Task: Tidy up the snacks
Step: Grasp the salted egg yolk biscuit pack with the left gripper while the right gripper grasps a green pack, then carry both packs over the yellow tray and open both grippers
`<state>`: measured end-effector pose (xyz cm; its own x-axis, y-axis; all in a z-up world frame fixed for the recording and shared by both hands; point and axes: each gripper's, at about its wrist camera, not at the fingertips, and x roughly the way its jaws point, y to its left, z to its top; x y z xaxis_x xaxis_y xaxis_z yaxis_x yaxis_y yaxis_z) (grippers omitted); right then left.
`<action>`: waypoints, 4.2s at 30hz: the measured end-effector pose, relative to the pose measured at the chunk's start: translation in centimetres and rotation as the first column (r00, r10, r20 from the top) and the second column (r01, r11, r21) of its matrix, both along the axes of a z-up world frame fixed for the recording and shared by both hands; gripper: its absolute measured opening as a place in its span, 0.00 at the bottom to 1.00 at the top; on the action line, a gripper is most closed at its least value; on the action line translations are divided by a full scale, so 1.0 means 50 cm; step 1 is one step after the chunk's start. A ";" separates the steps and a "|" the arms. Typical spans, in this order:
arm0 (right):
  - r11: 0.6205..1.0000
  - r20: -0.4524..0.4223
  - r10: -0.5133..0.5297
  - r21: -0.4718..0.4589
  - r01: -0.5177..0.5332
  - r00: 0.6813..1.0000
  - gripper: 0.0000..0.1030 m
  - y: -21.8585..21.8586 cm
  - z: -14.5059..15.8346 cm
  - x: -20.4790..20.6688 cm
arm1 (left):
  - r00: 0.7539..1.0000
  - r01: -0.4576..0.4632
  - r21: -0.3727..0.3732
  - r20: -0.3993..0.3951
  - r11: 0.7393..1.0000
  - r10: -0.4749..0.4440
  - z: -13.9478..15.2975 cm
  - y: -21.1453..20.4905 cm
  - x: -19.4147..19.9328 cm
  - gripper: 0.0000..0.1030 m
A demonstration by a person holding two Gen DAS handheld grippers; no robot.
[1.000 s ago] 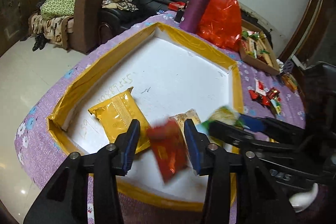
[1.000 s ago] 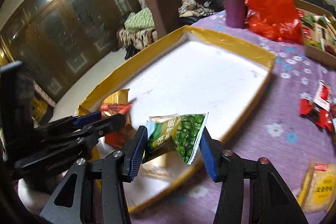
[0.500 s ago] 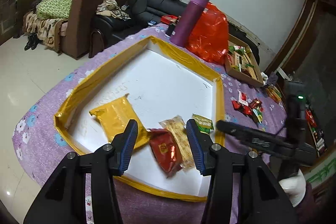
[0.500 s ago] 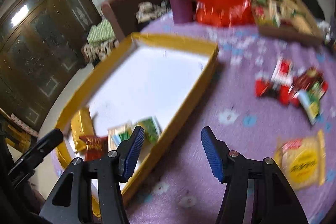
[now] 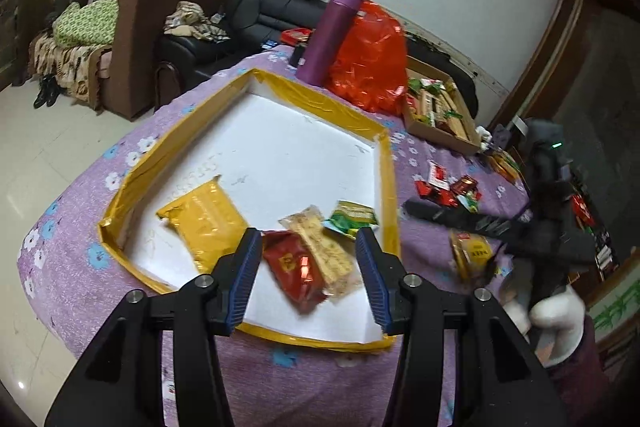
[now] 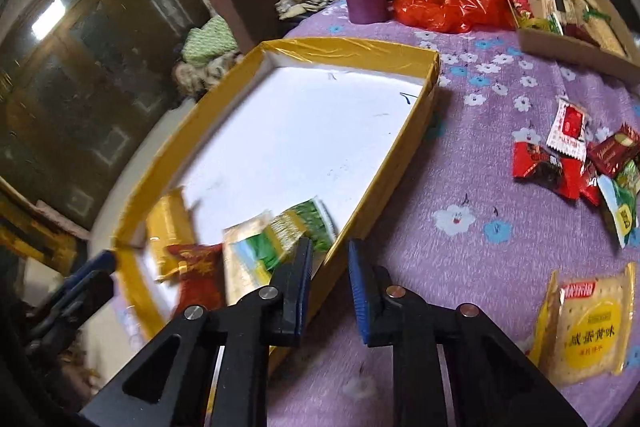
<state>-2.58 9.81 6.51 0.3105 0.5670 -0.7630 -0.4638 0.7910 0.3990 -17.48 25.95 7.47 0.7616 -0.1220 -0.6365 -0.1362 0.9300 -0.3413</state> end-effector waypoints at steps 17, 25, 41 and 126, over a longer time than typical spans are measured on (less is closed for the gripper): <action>0.953 -0.069 -0.301 0.009 0.303 0.951 0.48 -0.373 -0.079 0.046 | 0.974 0.225 0.090 -0.037 0.970 -0.223 0.013 -0.198 0.051 0.64; 0.973 -0.103 -0.139 0.171 0.155 0.985 0.47 -0.344 -0.063 0.052 | 0.962 0.269 0.080 -0.060 0.960 -0.265 0.010 -0.248 0.069 0.64; 0.930 0.135 -0.308 -0.167 0.328 0.942 0.34 -0.296 -0.088 0.146 | 0.916 0.398 0.123 -0.104 0.909 -0.387 -0.016 -0.313 0.100 0.64; 0.990 -0.026 0.116 -0.074 -0.118 0.993 0.37 0.201 -0.048 0.062 | 0.987 -0.066 -0.126 -0.152 0.990 0.046 -0.066 0.177 0.235 0.68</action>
